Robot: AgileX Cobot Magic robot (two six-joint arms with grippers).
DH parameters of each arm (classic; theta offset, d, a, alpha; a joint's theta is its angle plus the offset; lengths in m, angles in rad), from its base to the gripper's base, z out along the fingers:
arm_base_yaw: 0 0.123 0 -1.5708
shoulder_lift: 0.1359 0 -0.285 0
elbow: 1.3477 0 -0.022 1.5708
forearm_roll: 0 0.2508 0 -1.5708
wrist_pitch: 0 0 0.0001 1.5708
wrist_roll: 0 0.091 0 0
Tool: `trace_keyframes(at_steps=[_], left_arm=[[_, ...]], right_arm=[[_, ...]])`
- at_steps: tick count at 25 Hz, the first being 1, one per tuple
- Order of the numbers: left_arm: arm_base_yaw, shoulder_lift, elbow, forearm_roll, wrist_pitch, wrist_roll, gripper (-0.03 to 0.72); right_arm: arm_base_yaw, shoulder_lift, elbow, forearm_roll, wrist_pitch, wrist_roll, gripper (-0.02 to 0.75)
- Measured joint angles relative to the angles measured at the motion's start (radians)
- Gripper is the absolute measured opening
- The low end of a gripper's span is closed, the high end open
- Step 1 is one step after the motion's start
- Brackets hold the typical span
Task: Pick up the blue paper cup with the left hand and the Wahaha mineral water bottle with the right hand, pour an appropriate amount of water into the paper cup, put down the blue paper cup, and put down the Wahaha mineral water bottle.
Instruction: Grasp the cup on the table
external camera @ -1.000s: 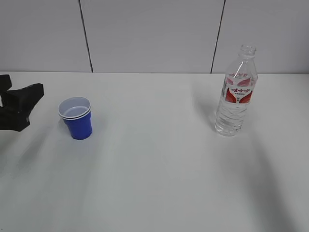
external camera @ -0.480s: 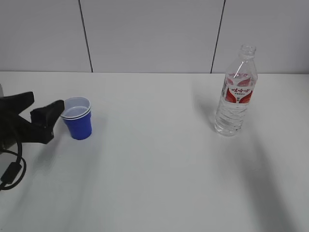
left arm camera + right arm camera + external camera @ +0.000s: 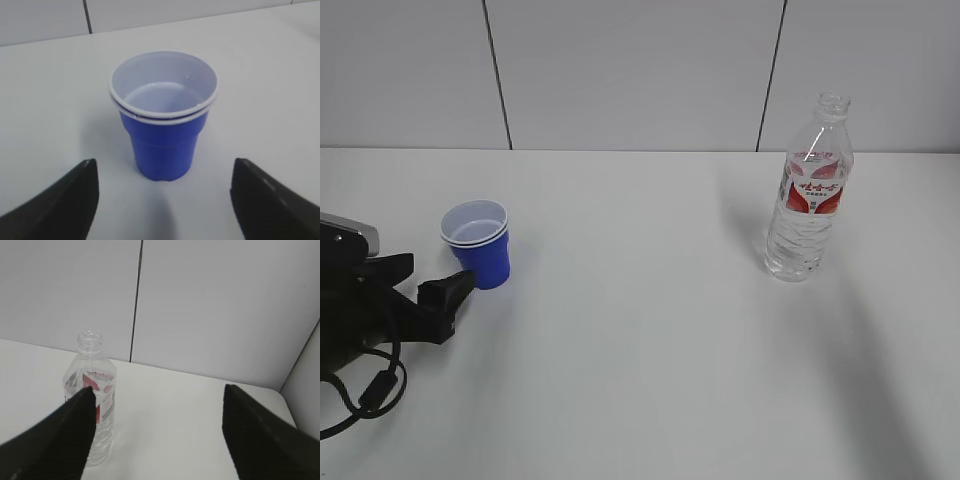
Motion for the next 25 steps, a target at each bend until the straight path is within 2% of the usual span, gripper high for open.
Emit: trace_keyframes(at_steps=[13,25], left_arm=[[0.000,0.171,-0.164,0.008,-0.005,0.007,0.605],[0.000,0.210,-0.214,0.008,-0.007,0.007,0.605]], right_arm=[[0.000,0.000,0.000,0.000,0.000,0.000,0.587],[0.000,0.000,0.000,-0.002,0.000,0.000,0.587]])
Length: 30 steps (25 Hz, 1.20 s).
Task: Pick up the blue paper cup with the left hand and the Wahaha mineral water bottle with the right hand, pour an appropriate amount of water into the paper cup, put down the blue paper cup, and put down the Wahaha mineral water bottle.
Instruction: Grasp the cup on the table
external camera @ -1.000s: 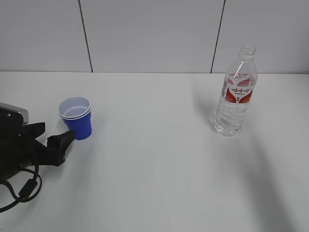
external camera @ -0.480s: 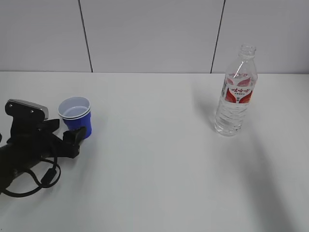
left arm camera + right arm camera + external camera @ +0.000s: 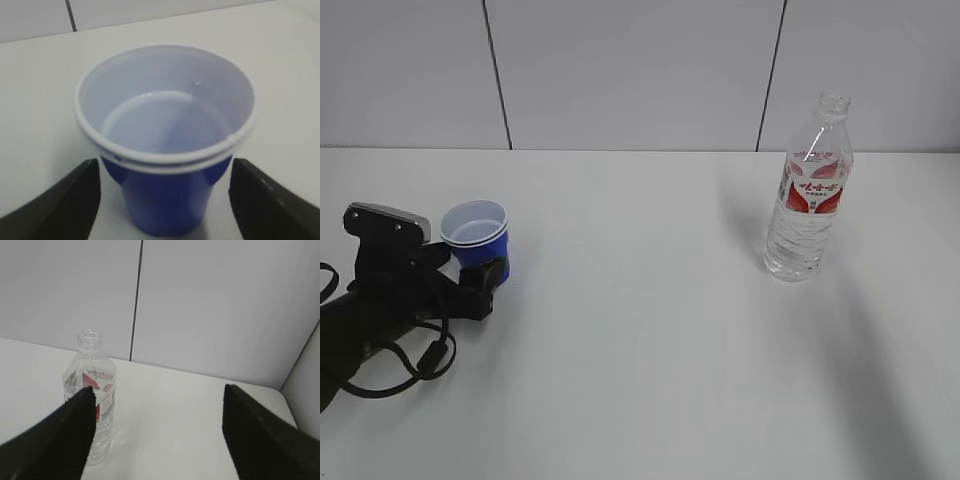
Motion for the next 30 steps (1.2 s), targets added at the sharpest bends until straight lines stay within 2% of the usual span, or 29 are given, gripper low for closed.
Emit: trace_keyframes(at_steps=[30], left_arm=[[0.000,0.073,-0.102,0.000,-0.002,-0.031,0.603]], right_arm=[[0.000,0.000,0.000,0.000,-0.020,0.000,0.587]])
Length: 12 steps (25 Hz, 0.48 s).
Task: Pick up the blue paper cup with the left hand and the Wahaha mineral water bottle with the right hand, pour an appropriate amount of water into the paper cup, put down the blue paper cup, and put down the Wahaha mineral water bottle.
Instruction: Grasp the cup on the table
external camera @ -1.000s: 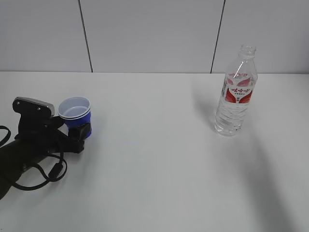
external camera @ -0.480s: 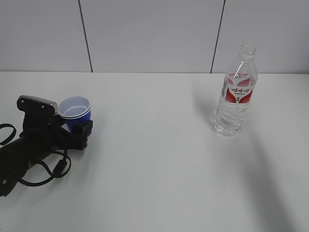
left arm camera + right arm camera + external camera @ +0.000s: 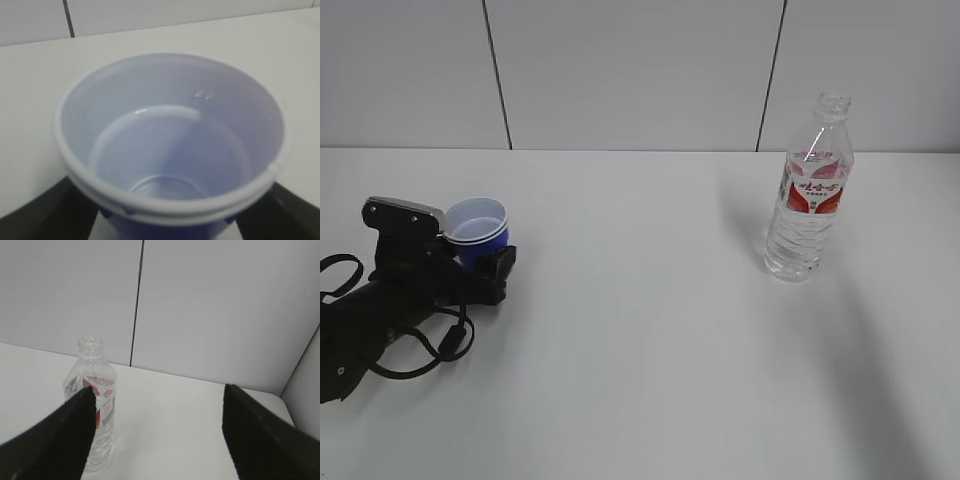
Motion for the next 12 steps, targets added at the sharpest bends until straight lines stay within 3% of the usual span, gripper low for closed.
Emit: trace_keyframes(at_steps=[12], left_arm=[[0.000,0.002,-0.003,0.013,0.000,-0.004,0.573]], right_arm=[[0.000,0.000,0.000,0.000,0.000,0.000,0.587]])
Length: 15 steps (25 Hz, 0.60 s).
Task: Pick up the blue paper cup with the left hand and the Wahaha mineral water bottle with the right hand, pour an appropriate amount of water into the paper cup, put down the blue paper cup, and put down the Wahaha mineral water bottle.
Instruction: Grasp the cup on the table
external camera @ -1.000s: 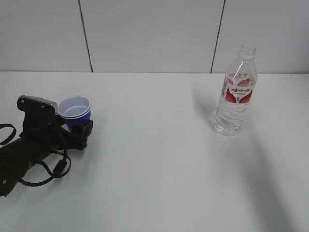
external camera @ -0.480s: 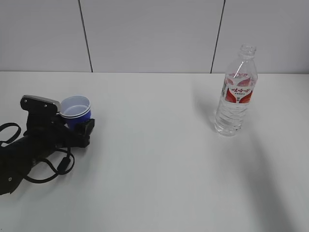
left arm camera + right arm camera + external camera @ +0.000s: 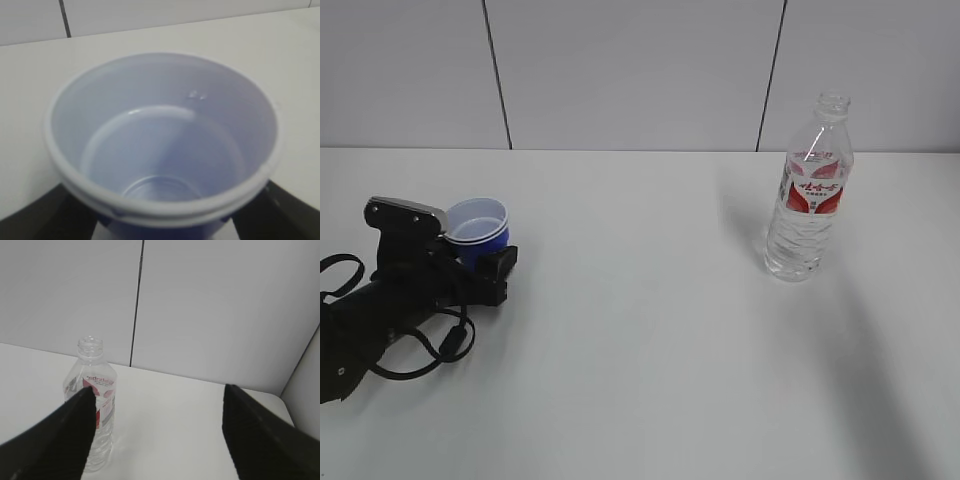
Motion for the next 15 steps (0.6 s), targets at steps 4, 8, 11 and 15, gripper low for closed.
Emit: trace_keyframes(at_steps=[4,8,11,15], left_arm=[[0.000,0.000,0.000,0.009,0.000,0.000,0.494],[0.000,0.000,-0.002,0.010,-0.002,0.000,0.450],[0.000,0.000,-0.002,0.010,-0.002,0.000,0.446],[0.000,0.000,-0.002,0.010,-0.002,0.000,0.444]], right_arm=[[0.000,0.000,0.000,0.000,0.000,0.000,0.587],[0.000,0.000,0.000,-0.001,0.000,0.000,0.587],[0.000,0.000,0.000,-0.001,0.000,0.000,0.587],[0.000,0.000,0.000,-0.002,-0.002,0.000,0.587]])
